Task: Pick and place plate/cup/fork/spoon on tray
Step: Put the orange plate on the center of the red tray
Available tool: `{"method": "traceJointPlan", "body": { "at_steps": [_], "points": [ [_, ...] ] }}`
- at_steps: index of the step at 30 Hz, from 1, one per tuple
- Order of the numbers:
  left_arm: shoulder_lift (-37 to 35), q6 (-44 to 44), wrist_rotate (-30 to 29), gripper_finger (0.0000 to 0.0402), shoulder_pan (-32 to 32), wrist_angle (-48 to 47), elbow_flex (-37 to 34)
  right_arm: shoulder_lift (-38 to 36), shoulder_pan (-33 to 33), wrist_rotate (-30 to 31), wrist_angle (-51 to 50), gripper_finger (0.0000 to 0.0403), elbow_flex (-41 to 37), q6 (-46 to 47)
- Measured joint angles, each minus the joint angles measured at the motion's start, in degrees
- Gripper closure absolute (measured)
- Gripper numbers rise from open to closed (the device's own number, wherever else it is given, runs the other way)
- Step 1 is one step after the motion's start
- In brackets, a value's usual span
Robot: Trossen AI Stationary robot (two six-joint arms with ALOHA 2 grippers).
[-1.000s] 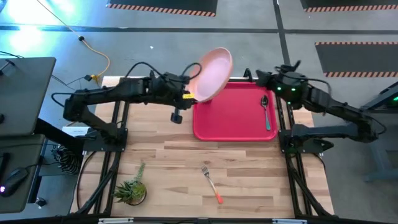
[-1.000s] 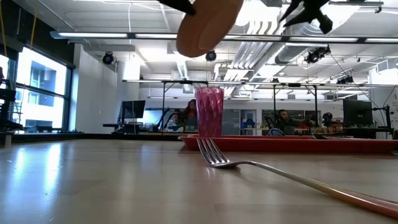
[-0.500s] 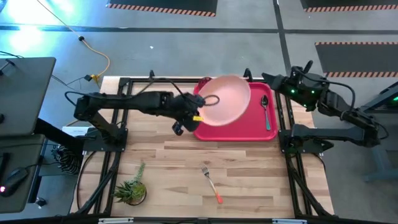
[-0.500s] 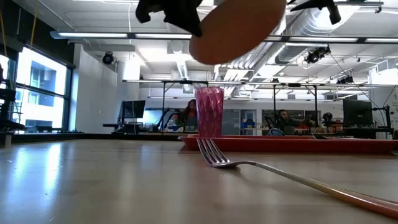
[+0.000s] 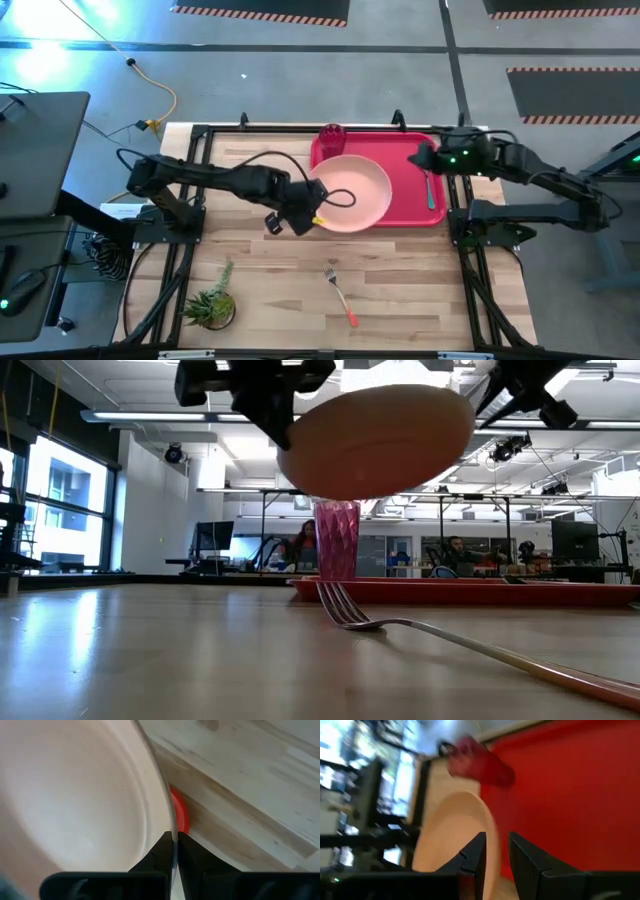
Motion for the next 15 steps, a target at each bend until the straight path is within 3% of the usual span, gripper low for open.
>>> {"method": "traceJointPlan", "body": {
  "at_steps": [7, 15],
  "points": [
    [1.4, 0.1, 0.0, 0.0394, -1.9, -1.4, -0.1, 5.9, 0.4, -6.3, -1.2, 0.0331, 0.0, 1.0],
    [2.8, 0.4, -0.7, 0.0394, -2.0, -0.9, -0.1, 12.2, 3.8, -9.0, -1.4, 0.0331, 0.0, 1.6]
  ]
}}
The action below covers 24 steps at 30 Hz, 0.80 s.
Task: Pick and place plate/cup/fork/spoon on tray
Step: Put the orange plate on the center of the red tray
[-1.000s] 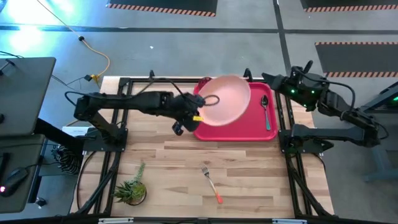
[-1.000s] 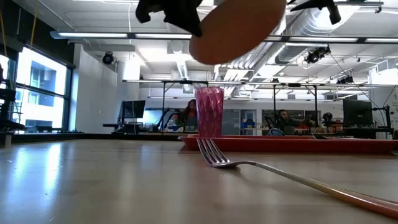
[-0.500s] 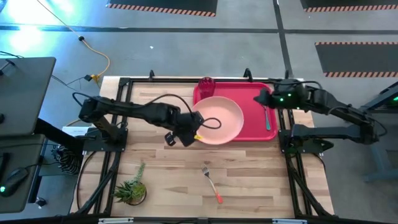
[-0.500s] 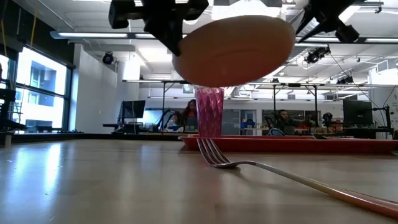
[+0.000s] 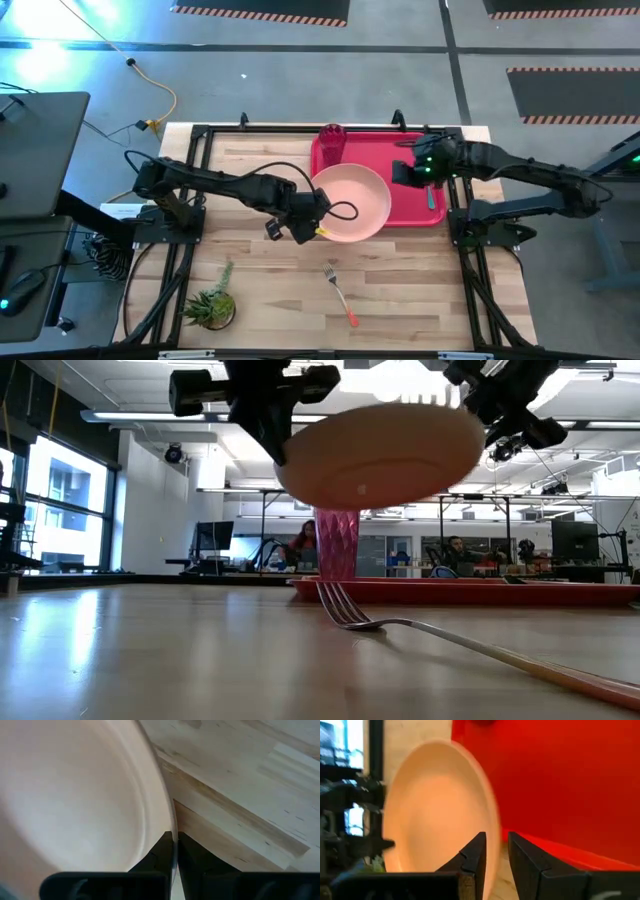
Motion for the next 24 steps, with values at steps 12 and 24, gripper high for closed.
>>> {"method": "traceJointPlan", "body": {
  "at_steps": [12, 24],
  "points": [
    [0.3, 0.5, -1.7, 0.0394, 0.0, 0.2, 0.1, 5.2, 3.9, -0.8, -0.1, 0.0331, 0.0, 1.5],
    [0.3, 0.6, -2.4, 0.0394, 0.0, 0.3, 0.1, 8.3, 5.2, -0.9, -0.2, 0.0335, 0.0, 2.8]
  ]
}}
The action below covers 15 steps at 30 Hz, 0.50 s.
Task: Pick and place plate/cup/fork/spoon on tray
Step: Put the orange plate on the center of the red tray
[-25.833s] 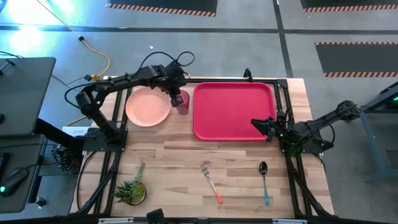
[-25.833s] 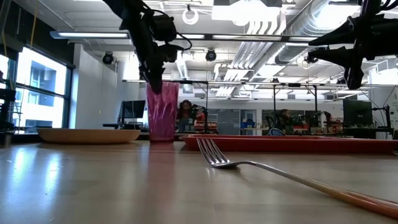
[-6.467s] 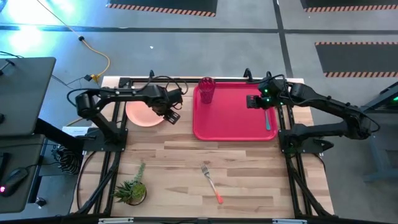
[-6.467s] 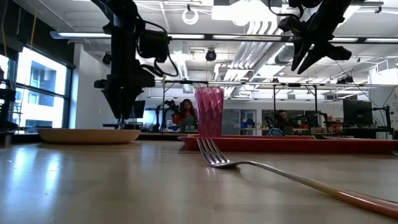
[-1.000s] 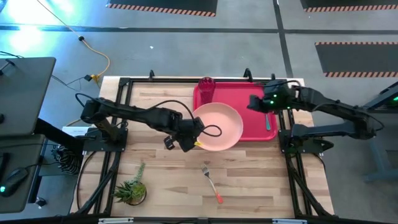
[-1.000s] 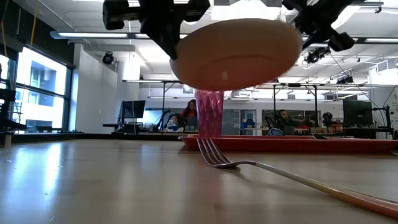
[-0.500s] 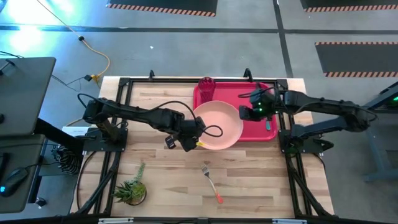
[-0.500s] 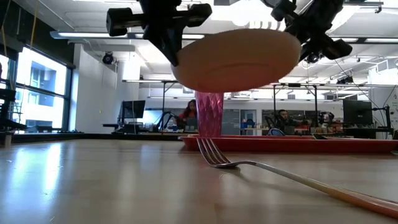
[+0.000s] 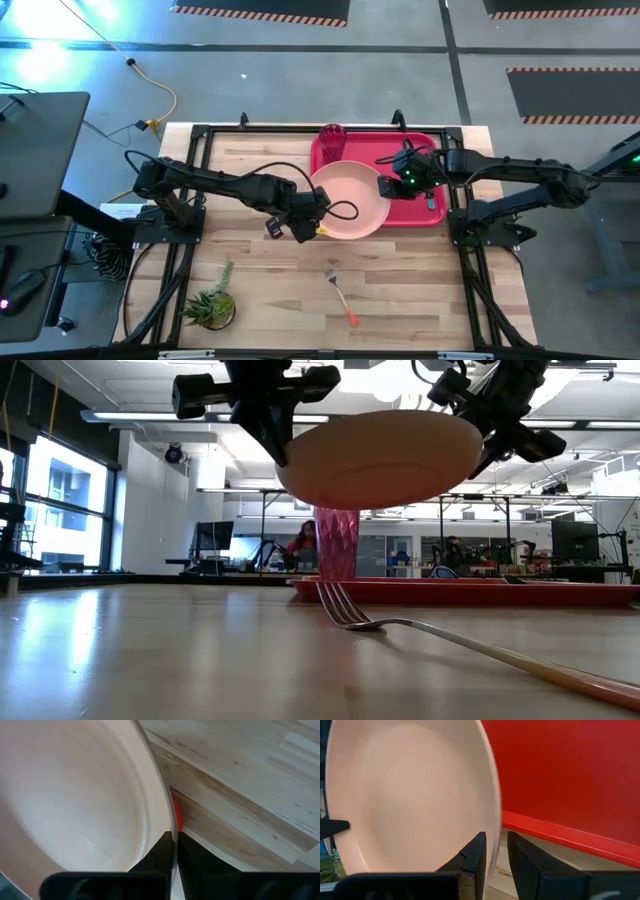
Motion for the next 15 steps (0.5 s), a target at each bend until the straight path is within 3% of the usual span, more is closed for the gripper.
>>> {"method": "traceJointPlan", "body": {
  "at_steps": [6, 15],
  "points": [
    [0.0, -0.2, 0.0, 0.0394, 0.0, 0.2, 0.0, 0.2, 0.0, 0.3, 0.2, 0.0391, 0.0, -0.4],
    [0.0, -1.5, -0.1, 0.0394, 0.0, 1.4, 0.0, 0.1, 0.0, 1.3, 0.0, 0.0398, 0.0, -0.6]
  ]
}}
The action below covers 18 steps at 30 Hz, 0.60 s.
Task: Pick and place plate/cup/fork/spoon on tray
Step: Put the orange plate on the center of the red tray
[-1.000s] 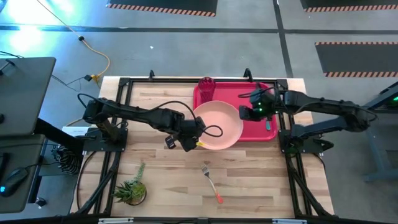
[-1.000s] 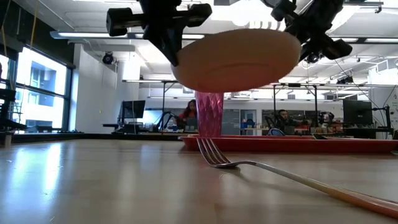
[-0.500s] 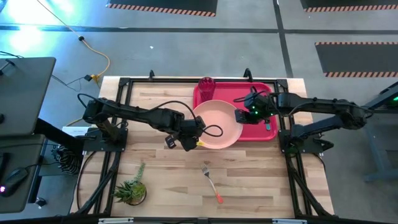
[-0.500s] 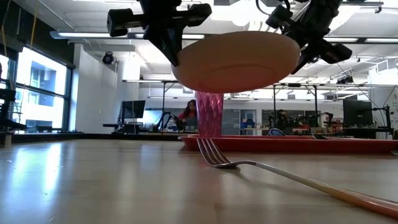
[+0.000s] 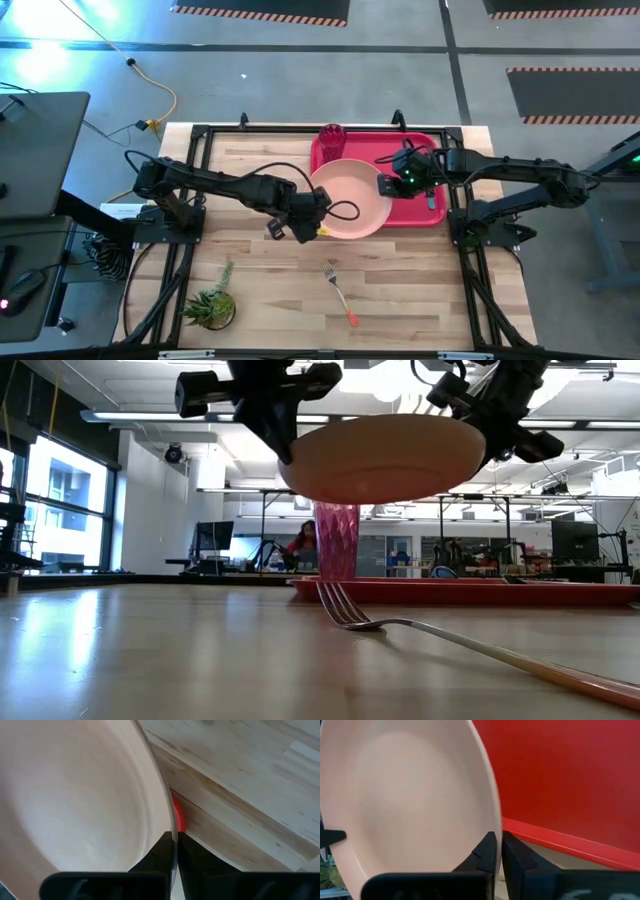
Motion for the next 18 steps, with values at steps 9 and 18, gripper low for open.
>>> {"method": "traceJointPlan", "body": {
  "at_steps": [9, 18],
  "points": [
    [0.0, -1.1, -1.4, 0.0342, 0.0, 1.2, 0.0, 0.0, 0.0, -0.4, -0.4, 0.0401, 0.0, -0.6],
    [0.0, -8.6, -1.9, 0.0283, -0.7, 0.6, 0.0, -0.1, -0.3, 1.1, -4.1, 0.0402, 0.0, -1.5]
  ]
}}
